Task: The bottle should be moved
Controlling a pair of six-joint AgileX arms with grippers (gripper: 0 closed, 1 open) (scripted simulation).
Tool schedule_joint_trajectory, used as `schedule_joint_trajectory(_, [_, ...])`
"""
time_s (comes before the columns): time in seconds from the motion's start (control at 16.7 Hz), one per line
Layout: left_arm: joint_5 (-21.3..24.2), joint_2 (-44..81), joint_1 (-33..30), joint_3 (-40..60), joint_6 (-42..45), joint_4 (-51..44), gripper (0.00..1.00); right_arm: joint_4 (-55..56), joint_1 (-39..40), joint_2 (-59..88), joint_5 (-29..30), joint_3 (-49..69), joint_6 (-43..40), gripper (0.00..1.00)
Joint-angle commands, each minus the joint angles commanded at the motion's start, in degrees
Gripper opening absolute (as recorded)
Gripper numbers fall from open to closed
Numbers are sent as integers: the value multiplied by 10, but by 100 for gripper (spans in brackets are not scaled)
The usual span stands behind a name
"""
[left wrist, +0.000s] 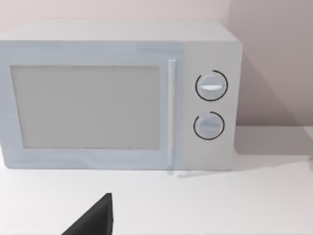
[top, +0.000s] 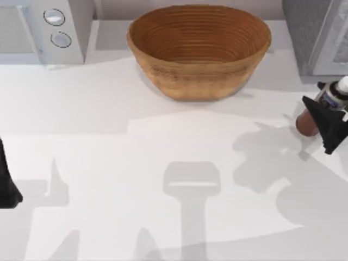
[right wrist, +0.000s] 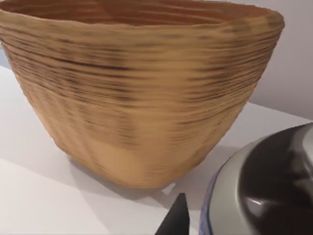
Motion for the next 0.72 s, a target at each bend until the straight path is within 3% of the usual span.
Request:
schedule_joint_trajectory(0.42, [0,0,0,0,0,0,100,17,30,51,31,32,-1,0])
schedule_joint_trajectory(0.72, [0,0,0,0,0,0,100,17,30,51,31,32,-1,38])
